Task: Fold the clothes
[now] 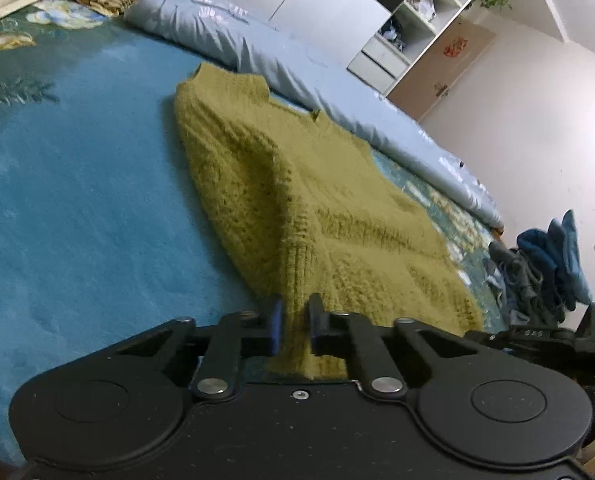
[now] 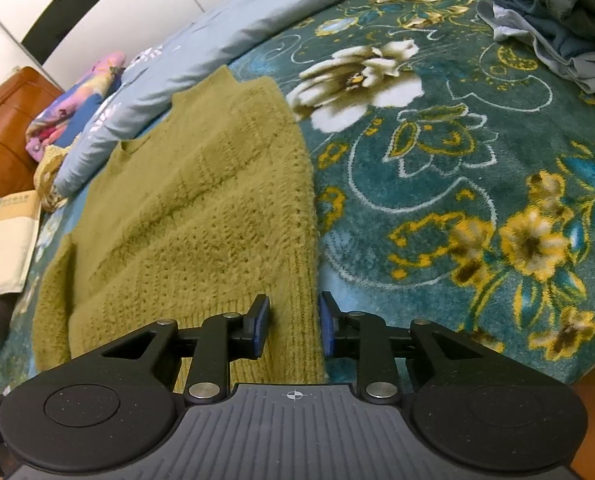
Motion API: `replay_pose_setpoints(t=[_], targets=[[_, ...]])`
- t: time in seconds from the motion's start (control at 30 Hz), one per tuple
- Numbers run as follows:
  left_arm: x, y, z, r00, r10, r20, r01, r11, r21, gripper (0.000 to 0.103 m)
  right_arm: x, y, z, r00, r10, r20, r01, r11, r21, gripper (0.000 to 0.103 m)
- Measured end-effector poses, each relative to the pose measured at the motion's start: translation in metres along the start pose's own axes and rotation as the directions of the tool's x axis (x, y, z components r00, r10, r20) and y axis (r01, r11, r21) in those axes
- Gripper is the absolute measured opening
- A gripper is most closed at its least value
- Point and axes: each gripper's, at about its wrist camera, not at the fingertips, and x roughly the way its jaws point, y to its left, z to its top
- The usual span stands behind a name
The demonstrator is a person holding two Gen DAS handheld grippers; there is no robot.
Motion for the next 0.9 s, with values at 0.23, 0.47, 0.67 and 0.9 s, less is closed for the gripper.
replay_pose_setpoints(t=[0.23, 0.47, 0.67, 0.9], targets=[[-0.040, 0.032, -0.014, 0.996, 0.093, 0.010, -0.092, 0.994, -0.058, 0.008, -0.001, -0.005, -0.003, 1.000, 0.015, -0.001, -0.015, 1.000, 0.007, 0.023], [-0.037, 0.043, -0.022, 0.995, 0.098, -0.020, -0.099, 0.987, -0.127, 0.008, -0.001, -0.004, -0.005, 1.000, 0.025, -0.006, -0.025, 1.000, -0.005, 0.026], [-0.025, 0.043, -0.023, 0.996, 0.083, -0.038, -0.087, 0.989, -0.123, 0.025, -0.001, -0.006, -0.007, 0.999, 0.047, -0.005, -0.047, 0.999, 0.015, 0.026], [-0.020, 0.038, -0.022, 0.998, 0.066, -0.016, -0.067, 0.991, -0.120, 0.019, -0.002, -0.004, -0.008, 0.997, 0.069, 0.023, -0.069, 0.997, 0.026, 0.012]])
